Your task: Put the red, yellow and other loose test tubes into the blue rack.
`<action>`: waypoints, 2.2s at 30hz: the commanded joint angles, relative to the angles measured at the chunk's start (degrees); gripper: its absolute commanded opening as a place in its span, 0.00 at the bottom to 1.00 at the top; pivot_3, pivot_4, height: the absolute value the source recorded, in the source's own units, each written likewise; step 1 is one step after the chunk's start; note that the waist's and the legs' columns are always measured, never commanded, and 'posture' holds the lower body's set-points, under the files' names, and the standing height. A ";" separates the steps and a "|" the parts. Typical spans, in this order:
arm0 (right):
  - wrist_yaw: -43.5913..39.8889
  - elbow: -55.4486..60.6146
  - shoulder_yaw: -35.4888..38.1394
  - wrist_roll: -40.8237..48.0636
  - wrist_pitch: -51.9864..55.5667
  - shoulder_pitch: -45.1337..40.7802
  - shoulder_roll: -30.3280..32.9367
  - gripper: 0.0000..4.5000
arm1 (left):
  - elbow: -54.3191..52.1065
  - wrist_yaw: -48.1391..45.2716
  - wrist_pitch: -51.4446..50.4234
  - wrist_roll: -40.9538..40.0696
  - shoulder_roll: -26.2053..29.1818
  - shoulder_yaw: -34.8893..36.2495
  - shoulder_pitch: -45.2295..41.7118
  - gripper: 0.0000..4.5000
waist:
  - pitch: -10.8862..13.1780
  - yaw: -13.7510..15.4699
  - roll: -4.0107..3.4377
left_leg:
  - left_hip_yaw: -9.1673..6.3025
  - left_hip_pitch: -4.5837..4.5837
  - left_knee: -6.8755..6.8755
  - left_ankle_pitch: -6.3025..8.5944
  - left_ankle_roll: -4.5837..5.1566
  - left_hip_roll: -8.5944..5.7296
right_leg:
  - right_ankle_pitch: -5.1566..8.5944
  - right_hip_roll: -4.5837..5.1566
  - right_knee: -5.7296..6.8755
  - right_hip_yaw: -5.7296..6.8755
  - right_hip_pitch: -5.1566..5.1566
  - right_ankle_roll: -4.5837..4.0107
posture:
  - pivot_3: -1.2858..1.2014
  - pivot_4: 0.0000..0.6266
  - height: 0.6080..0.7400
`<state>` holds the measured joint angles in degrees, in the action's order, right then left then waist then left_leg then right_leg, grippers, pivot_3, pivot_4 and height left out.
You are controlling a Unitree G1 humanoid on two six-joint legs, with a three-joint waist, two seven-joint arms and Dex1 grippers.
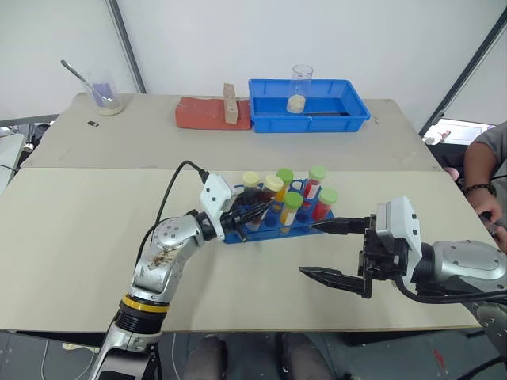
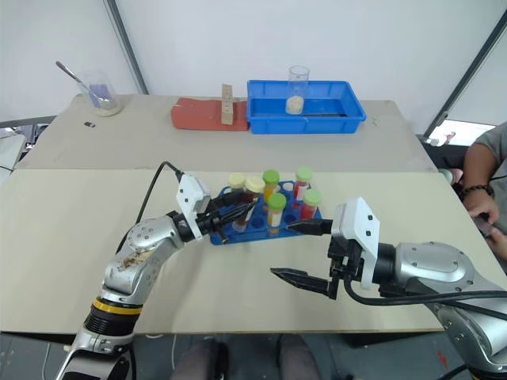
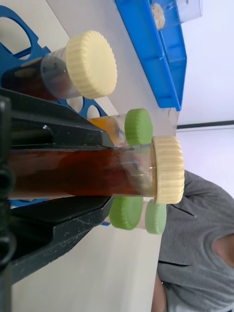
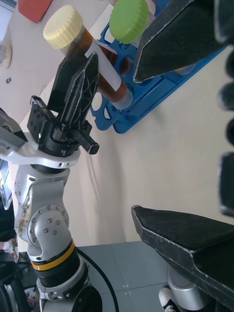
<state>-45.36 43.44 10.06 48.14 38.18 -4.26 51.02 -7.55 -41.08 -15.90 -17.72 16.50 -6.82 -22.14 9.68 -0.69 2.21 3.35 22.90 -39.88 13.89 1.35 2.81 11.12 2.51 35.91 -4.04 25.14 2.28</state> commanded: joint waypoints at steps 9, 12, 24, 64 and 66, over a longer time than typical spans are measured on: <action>1.25 2.22 1.55 0.66 -0.20 0.43 0.29 1.00 | 2.83 0.23 4.39 1.62 -2.02 -1.06 -1.33 0.19 | 0.00 0.00 0.00 | 0.00 0.00 0.01 0.00 0.00 0.00 | 0.00 0.00 -0.02 0.00 0.00 0.00 | 0.52 0.24 0.91; 1.55 2.32 1.26 0.41 -0.36 0.37 0.02 1.00 | 3.03 0.47 5.65 1.96 -2.30 -1.00 -0.26 0.19 | 0.00 0.05 0.00 | 0.00 0.02 0.00 0.00 0.00 0.00 | 0.00 0.01 -0.03 0.00 0.00 0.01 | 0.52 0.24 0.91; 2.55 2.27 0.40 -1.85 -1.74 0.23 -1.10 1.00 | 3.43 3.70 10.91 3.34 -4.13 -0.74 4.22 0.19 | 0.00 0.01 0.00 | 0.00 0.02 0.02 0.00 0.00 0.01 | 0.01 0.01 -0.07 -0.01 -0.01 0.00 | 0.52 0.24 0.91; -4.82 -4.64 2.14 -8.05 -1.00 0.97 7.15 1.00 | -15.23 -7.42 -3.59 -2.77 24.52 9.45 15.93 0.99 | 0.00 -0.18 -0.01 | 0.08 0.32 0.24 0.01 -0.01 0.12 | 0.14 0.05 -0.12 0.05 0.53 -0.20 | 0.52 0.24 0.91; -8.83 -6.67 4.14 -9.46 -3.52 2.74 8.89 1.00 | -17.33 -6.74 -6.80 -1.71 29.19 13.21 18.49 0.99 | 0.01 -0.20 -0.02 | 0.15 0.40 0.29 0.02 -0.01 0.14 | 0.17 0.06 -0.09 0.04 0.72 -0.25 | 0.52 0.24 0.91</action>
<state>-51.43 37.21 10.90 39.57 37.50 -1.59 58.98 -21.97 -47.79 -20.70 -18.94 44.52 3.24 -4.25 9.69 -0.89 2.19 3.53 23.31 -39.57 13.90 1.34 2.94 11.31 2.59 35.83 -4.01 25.91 2.02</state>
